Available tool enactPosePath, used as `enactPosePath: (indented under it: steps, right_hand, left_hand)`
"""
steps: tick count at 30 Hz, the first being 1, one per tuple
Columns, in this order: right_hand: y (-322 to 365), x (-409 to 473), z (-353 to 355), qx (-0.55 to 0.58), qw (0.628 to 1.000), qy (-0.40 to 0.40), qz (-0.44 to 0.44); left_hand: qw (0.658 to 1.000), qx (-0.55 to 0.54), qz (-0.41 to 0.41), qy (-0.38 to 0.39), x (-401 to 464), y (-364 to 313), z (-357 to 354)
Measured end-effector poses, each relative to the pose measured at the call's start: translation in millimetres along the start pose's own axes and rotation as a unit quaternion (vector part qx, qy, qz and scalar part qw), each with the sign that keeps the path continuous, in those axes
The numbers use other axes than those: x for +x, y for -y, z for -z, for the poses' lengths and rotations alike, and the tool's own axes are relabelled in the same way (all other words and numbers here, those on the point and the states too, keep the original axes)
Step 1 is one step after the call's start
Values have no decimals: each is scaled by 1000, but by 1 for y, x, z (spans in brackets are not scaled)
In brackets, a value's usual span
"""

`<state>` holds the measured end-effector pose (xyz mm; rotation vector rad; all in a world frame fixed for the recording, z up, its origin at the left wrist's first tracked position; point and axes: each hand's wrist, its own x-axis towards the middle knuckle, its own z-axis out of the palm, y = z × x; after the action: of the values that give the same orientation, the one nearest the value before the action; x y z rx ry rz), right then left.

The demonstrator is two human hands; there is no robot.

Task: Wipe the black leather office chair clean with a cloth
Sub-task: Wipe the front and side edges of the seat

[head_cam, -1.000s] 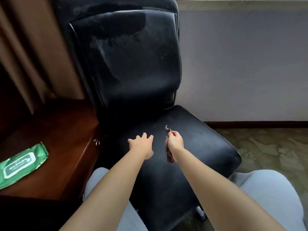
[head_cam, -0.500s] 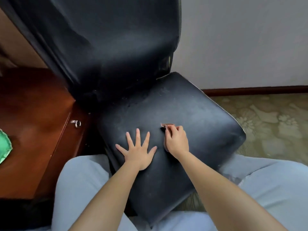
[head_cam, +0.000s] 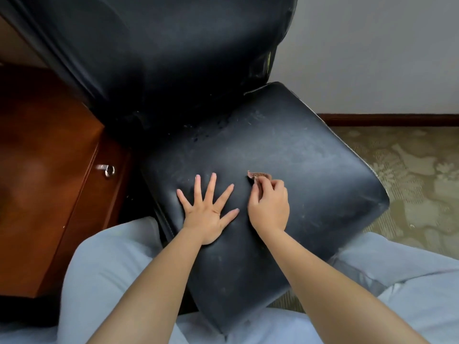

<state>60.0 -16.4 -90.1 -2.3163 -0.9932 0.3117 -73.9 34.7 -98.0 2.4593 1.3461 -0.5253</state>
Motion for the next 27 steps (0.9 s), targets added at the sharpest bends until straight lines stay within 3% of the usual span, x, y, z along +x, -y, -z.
enactPosePath:
  steps: [7,12,16,18,22,27]
  right_hand:
    - [24,-6,-16,8,998,-6,-54]
    - [39,-2,-18,25,995,49,-86]
    - [42,-5,-11,50,990,104,-85]
    - [41,-9,-5,57,988,117,-81]
    - [33,-8,5,42,990,109,-78]
    - [27,-4,6,40,992,106,-62]
  left_hand:
    - [997,32,-63,5,21,40,15]
    - [983,152,-93,41,40,61,45]
    - [980,179,-72,52,36,61,64]
    - [988,148,-28,22,23,53,57]
    - [990,-58,130,-8,-14,7,19]
    - [989,-63,129,-31,-4,4,5]
